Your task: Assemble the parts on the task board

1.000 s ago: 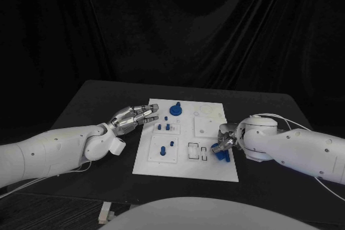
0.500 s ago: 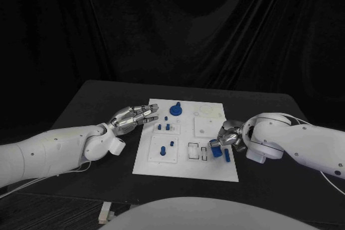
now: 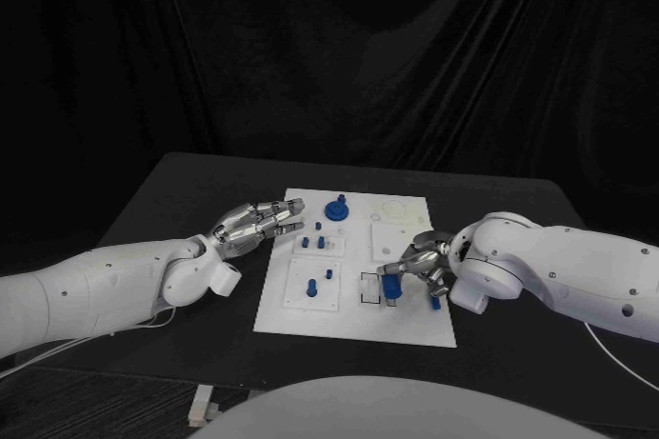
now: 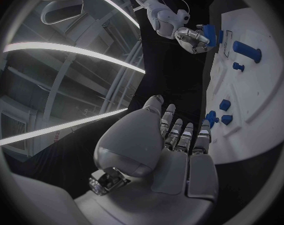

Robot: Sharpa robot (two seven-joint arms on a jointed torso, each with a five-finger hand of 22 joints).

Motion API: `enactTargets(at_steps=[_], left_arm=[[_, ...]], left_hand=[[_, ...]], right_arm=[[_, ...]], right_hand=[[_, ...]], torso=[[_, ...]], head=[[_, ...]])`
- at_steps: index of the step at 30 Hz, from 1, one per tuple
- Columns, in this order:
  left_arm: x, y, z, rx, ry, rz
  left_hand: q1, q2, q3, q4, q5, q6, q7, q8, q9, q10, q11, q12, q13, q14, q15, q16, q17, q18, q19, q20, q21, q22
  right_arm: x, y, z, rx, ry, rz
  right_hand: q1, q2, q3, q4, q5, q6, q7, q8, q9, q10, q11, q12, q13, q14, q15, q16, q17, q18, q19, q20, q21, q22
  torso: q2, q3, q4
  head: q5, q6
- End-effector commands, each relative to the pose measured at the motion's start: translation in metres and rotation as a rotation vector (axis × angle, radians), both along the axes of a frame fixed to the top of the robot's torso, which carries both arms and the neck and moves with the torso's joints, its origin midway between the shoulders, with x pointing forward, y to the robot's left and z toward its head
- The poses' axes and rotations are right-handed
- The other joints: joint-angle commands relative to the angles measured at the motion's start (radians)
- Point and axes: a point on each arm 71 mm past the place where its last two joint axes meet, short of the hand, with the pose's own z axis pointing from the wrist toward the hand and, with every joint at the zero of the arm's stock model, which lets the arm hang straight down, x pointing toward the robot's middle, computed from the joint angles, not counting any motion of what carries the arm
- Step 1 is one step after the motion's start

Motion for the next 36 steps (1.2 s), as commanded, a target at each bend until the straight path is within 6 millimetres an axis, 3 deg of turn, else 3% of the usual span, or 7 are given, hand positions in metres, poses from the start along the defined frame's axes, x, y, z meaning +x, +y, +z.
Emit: enactTargets(at_steps=[1,7,19,26,32,36], left_arm=[[0.000,-0.002,0.001,-0.024,-0.004,-0.004],[0.000,-0.002,0.001,-0.023,-0.002,-0.005],[0.000,-0.003,0.000,-0.029,0.000,-0.012],[-0.001,-0.004,0.000,-0.031,0.002,-0.015],[-0.001,-0.004,-0.001,-0.031,0.004,-0.016],[-0.001,-0.004,-0.001,-0.030,0.005,-0.017]], left_hand=[[-0.006,0.002,0.006,0.003,-0.001,-0.005,0.001,0.000,0.000,-0.006,0.004,-0.001,-0.001,0.000,0.007,0.003,0.001,0.009,0.004,0.004,0.005,-0.002],[-0.007,0.001,0.006,0.004,-0.002,-0.005,0.002,0.000,0.000,-0.006,0.004,-0.001,-0.001,0.000,0.007,0.003,0.001,0.009,0.004,0.004,0.005,-0.002],[-0.017,-0.003,0.004,0.012,-0.006,-0.005,0.002,0.001,0.000,-0.006,0.004,0.000,-0.001,0.000,0.007,0.003,0.001,0.009,0.004,0.004,0.005,-0.003],[-0.017,-0.003,0.004,0.012,-0.006,-0.005,0.002,0.001,0.000,-0.006,0.004,0.000,-0.001,0.000,0.007,0.003,0.001,0.009,0.004,0.004,0.005,-0.003],[-0.020,-0.004,0.003,0.015,-0.007,-0.006,0.002,0.000,0.000,-0.006,0.004,0.000,-0.001,0.000,0.007,0.003,0.001,0.009,0.004,0.004,0.005,-0.004],[-0.020,-0.004,0.003,0.015,-0.007,-0.006,0.002,0.000,0.000,-0.006,0.004,0.000,-0.001,0.000,0.007,0.003,0.001,0.009,0.004,0.004,0.005,-0.004]], right_arm=[[-0.004,0.003,-0.007,0.007,0.061,-0.015],[-0.003,0.009,-0.014,0.002,0.076,-0.010],[-0.003,0.014,-0.022,-0.004,0.086,-0.014],[-0.004,0.017,-0.022,-0.002,0.088,-0.009],[-0.005,0.017,-0.022,-0.001,0.086,-0.012],[-0.005,0.016,-0.022,-0.001,0.084,-0.016]], right_hand=[[-0.016,-0.002,0.165,-0.157,-0.039,-0.022,-0.008,0.004,0.060,0.103,-0.001,0.004,0.263,0.082,0.000,-0.006,0.149,0.020,-0.011,0.000,-0.011,0.132],[-0.035,-0.001,0.153,-0.145,-0.124,-0.054,0.004,-0.002,0.052,0.103,0.009,0.004,0.263,0.080,0.008,-0.011,0.138,0.028,-0.025,0.006,-0.059,0.120],[-0.055,0.006,0.124,-0.120,-0.230,-0.116,0.027,-0.009,0.030,0.103,0.030,0.004,0.263,0.074,0.025,-0.020,0.120,0.035,-0.040,0.022,-0.105,0.109],[-0.062,0.008,0.109,-0.108,-0.275,-0.124,0.030,-0.001,0.022,0.103,0.033,0.004,0.263,0.075,0.027,-0.020,0.121,0.035,-0.038,0.025,-0.104,0.110],[-0.083,0.009,0.079,-0.081,-0.347,-0.135,0.033,0.012,0.013,0.103,0.035,0.004,0.263,0.075,0.030,-0.021,0.117,0.035,-0.036,0.028,-0.106,0.109],[-0.089,0.012,0.073,-0.074,-0.356,-0.135,0.033,0.017,0.011,0.103,0.036,0.004,0.263,0.074,0.030,-0.022,0.115,0.036,-0.036,0.028,-0.108,0.109]], torso=[[0.001,-0.0002,0.0007],[0.000,-0.0002,0.0007],[0.001,-0.0001,-0.0001],[0.001,-0.0001,0.0005],[0.000,-0.0002,0.0002],[0.000,-0.0003,0.0002]], head=[[0.000,0.000],[0.000,0.000],[0.008,0.000],[0.009,0.000],[0.012,0.000],[0.013,0.000]])
